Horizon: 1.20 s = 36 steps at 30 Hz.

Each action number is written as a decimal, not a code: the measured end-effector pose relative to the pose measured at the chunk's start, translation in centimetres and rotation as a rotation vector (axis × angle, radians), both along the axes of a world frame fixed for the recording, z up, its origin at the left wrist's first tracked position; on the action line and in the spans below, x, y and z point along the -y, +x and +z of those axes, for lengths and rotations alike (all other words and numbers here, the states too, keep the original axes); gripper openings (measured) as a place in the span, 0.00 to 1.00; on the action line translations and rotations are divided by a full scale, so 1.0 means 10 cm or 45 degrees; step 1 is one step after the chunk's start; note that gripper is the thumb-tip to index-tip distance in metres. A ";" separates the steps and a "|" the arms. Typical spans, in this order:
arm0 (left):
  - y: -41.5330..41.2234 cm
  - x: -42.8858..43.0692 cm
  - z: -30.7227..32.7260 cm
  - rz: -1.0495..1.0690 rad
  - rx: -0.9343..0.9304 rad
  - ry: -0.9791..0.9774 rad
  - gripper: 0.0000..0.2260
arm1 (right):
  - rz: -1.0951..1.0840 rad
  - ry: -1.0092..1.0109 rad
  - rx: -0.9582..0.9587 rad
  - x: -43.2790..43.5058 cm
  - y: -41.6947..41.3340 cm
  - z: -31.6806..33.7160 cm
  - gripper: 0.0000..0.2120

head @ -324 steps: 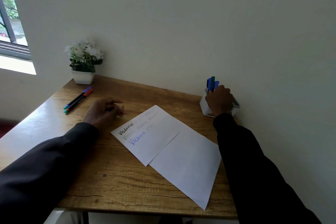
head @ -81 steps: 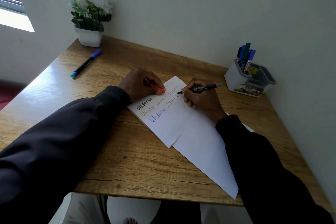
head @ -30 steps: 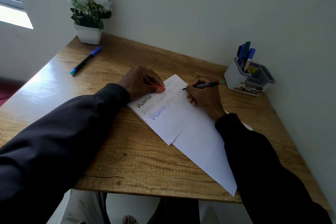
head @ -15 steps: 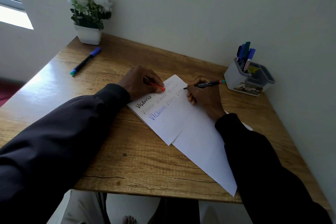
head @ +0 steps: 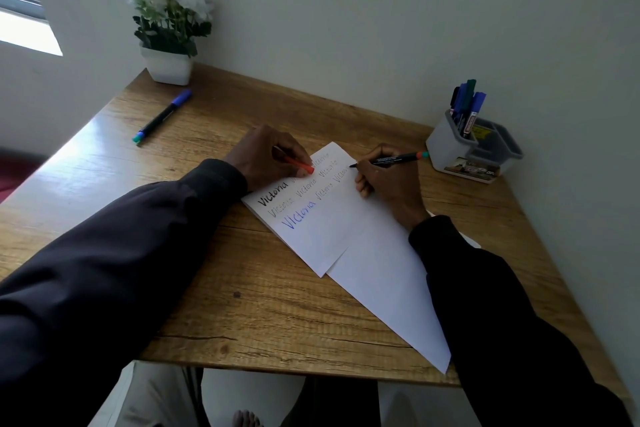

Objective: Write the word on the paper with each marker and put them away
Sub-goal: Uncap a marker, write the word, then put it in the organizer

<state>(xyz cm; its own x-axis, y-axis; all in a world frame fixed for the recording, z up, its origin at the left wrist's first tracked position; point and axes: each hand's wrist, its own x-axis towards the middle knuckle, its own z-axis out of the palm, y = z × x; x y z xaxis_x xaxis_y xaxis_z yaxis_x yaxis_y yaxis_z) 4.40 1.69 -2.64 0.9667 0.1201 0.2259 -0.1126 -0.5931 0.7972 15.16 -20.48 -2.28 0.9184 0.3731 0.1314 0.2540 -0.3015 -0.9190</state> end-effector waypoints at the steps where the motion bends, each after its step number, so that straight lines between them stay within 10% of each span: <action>1: 0.00 0.00 0.00 -0.006 -0.001 0.010 0.07 | 0.002 0.004 -0.002 0.00 0.00 0.00 0.10; 36: -0.07 0.06 0.12 0.136 0.172 -0.080 0.06 | 0.386 0.578 -0.200 0.12 0.04 0.22 0.07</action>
